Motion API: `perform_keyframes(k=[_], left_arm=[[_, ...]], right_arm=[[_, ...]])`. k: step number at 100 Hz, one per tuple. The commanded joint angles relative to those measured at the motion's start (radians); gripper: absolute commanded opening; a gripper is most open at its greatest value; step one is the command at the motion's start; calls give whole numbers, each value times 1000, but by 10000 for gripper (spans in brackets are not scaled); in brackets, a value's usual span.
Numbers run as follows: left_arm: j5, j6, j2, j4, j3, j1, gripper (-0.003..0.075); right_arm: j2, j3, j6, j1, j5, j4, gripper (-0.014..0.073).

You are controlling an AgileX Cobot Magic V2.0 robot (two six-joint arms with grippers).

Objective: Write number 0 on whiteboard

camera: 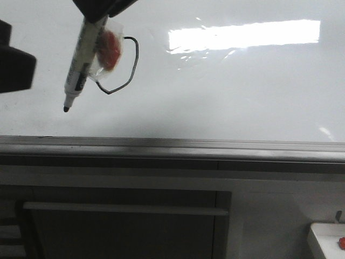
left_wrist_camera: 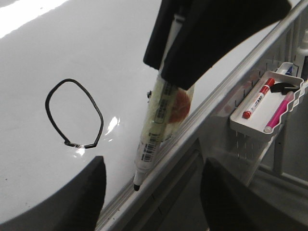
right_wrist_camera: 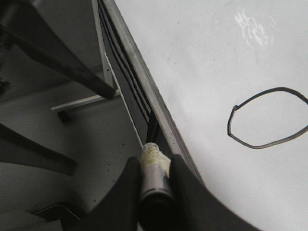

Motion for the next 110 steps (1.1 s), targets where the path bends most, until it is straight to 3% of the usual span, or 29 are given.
perform_keyframes(k=[1,45,90,110], left_arm=[[-152,-7,64,24,-27,-8,395],[-296,-7,218,38,-27,-8,377],[-298,-7,218,38,-27,-8,9],[-298,-7,218,38,-27,-8,-20]], right_arm=[[-48,-35,-11,14,-62,-6,-78],[-81,-35,-11,21,29,-1,-78],[-83,-35,-11,21,39,18,-78],[-83,-35,-11,21,39,20,-78]])
